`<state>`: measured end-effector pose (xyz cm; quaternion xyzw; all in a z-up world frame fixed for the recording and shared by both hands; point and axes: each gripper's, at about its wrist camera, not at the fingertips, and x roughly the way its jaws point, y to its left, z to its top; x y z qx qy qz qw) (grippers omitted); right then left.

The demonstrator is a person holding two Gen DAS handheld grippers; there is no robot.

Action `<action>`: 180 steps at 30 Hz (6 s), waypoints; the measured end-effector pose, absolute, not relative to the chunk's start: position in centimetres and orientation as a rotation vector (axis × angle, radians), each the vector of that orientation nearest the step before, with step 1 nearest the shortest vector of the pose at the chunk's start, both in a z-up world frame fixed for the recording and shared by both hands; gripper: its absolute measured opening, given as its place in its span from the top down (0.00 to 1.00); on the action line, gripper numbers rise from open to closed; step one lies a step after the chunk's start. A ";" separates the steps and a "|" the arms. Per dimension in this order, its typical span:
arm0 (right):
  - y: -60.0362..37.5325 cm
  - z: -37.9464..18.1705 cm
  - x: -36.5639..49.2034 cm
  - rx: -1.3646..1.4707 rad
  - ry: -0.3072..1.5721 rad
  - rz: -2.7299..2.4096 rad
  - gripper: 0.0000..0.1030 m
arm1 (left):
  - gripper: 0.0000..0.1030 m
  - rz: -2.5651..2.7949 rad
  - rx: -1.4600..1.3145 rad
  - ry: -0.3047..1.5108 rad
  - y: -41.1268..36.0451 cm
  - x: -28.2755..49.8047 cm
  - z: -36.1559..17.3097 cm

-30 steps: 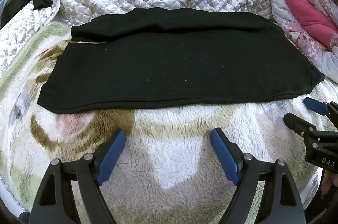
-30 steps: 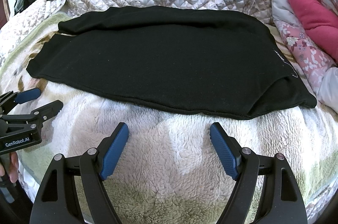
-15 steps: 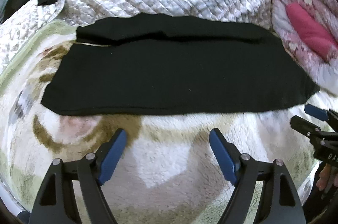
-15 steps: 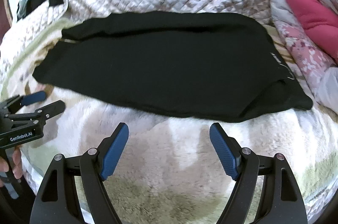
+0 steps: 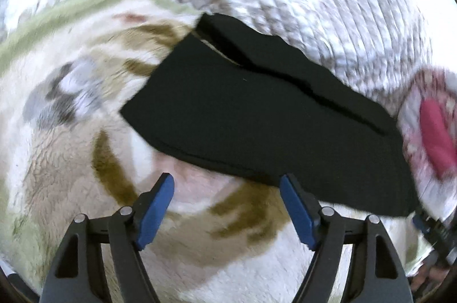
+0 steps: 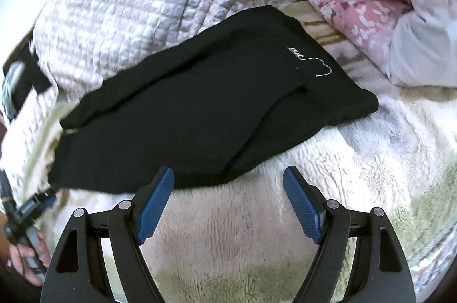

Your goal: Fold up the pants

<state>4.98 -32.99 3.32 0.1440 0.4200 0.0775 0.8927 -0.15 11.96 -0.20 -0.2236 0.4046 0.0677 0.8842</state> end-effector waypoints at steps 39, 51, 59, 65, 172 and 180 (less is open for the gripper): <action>-40.2 6.8 0.7 0.569 0.836 0.105 0.96 | 0.96 0.185 -0.456 0.756 15.5 -5.0 4.2; -41.3 3.9 -1.6 0.576 0.936 0.026 0.95 | 0.94 0.212 -0.475 0.855 14.9 -8.0 0.7; -41.3 5.9 -3.4 0.529 0.908 -0.013 0.88 | 0.91 0.357 -0.444 0.790 17.5 -10.0 3.1; -43.4 6.5 -4.8 0.506 0.860 -0.166 0.46 | 0.62 0.323 -0.379 0.764 17.6 -7.3 4.6; -27.1 5.7 8.4 -0.024 0.889 0.347 0.49 | 0.56 -0.067 -0.062 0.878 2.7 5.8 5.1; -27.4 7.0 16.2 -0.113 0.872 0.366 0.36 | 0.47 -0.095 -0.032 0.858 3.6 13.6 5.8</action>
